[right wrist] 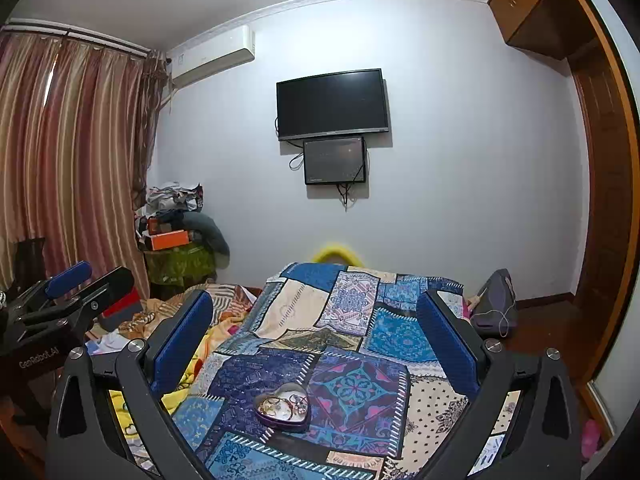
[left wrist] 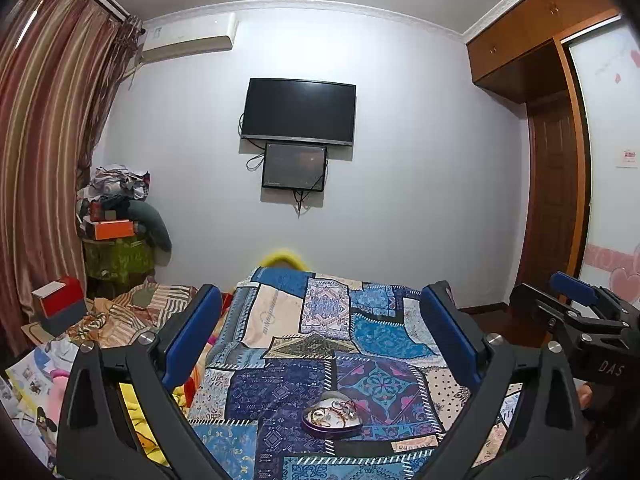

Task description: Organize jewelry

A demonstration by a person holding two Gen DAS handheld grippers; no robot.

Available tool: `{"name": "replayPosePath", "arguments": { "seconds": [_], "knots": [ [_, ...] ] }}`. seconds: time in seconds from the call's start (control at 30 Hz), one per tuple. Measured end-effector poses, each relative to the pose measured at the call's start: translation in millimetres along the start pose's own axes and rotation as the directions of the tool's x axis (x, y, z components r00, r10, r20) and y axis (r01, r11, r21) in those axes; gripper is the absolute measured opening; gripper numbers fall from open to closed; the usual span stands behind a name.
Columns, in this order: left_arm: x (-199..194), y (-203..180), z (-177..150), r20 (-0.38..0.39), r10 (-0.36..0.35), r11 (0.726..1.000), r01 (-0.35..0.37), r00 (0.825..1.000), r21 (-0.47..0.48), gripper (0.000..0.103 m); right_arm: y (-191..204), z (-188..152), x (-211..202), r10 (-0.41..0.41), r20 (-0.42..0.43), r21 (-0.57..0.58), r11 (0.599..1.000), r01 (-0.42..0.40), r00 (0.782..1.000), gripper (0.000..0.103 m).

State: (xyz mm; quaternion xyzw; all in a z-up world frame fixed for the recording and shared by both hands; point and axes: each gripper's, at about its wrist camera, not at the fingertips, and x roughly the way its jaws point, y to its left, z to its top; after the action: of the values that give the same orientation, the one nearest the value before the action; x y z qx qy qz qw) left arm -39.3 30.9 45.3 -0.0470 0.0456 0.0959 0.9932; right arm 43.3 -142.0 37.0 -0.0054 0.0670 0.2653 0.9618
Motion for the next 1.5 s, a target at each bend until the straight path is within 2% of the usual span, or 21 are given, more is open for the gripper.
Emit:
{"name": "replayPosePath", "arguments": {
  "seconds": [0.87,1.5],
  "knots": [
    [3.0,-9.2,-5.6,-0.026,-0.020,0.999,0.021,0.999,0.032,0.100,-3.5,-2.2,-7.9,0.010,-0.022,0.005,1.000,-0.010,1.000,0.101],
    [2.3,-10.4,-4.8,-0.042,-0.063,0.997,0.064,0.997,0.041,0.100,-6.1,1.1,-10.8,0.012,-0.028,0.007,1.000,-0.012,1.000,0.101]
  ]
}}
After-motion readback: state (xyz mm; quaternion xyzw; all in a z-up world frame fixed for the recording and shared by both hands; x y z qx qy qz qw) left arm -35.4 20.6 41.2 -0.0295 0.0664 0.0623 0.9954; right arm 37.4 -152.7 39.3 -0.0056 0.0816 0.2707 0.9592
